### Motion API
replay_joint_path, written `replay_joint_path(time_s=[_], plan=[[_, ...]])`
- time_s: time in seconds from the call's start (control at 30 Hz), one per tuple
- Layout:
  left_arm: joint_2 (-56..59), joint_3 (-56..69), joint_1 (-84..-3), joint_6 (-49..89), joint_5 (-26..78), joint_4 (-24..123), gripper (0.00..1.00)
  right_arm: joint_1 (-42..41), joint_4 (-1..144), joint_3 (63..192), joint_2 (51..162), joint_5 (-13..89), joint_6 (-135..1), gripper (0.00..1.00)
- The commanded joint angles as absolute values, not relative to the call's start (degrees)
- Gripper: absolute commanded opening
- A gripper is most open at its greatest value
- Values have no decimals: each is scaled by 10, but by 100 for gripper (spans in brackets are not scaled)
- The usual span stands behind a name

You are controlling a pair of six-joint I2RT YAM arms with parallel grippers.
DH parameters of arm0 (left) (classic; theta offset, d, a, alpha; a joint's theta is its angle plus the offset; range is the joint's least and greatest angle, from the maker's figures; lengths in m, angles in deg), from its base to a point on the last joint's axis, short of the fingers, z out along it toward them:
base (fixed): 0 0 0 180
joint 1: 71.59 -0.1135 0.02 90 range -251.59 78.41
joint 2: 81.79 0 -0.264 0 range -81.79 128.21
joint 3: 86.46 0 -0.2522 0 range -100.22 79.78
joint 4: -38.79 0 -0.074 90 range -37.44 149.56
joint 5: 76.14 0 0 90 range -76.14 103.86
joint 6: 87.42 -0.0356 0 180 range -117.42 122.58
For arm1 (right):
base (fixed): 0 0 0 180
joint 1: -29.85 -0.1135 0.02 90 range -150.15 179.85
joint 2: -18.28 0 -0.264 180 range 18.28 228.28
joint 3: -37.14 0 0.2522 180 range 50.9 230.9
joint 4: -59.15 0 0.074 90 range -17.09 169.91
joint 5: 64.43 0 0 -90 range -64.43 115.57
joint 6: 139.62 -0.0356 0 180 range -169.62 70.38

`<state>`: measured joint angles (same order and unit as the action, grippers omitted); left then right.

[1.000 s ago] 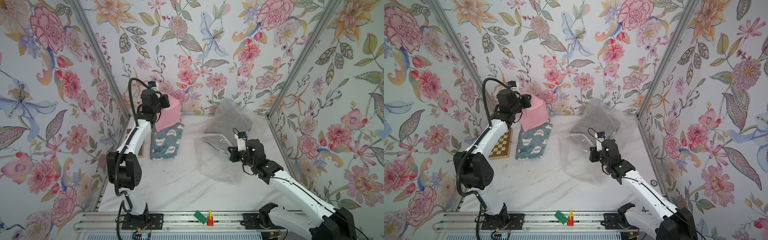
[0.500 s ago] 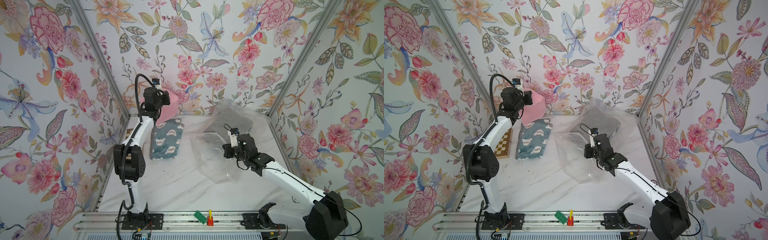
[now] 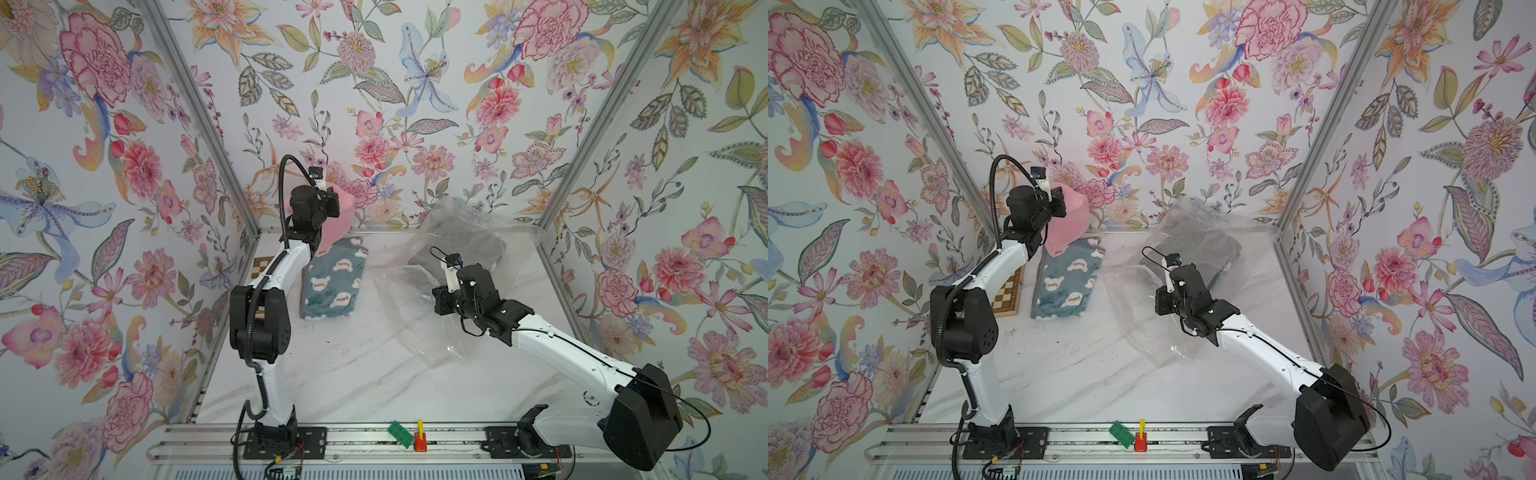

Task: Take the blanket out of the vacuum bag
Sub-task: Place the blanket at the center of the board.

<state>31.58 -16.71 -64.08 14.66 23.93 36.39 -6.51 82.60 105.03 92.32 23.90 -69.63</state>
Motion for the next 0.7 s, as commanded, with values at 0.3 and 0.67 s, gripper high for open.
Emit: replay_joint_path(time_s=[0.3,0.67], plan=[[286,-117,-635,123,280,309,0,-67,826,1015,861,213,-707,0],[218,3,-629,191,330,299,0,-67,800,988,843,221,-709,0]])
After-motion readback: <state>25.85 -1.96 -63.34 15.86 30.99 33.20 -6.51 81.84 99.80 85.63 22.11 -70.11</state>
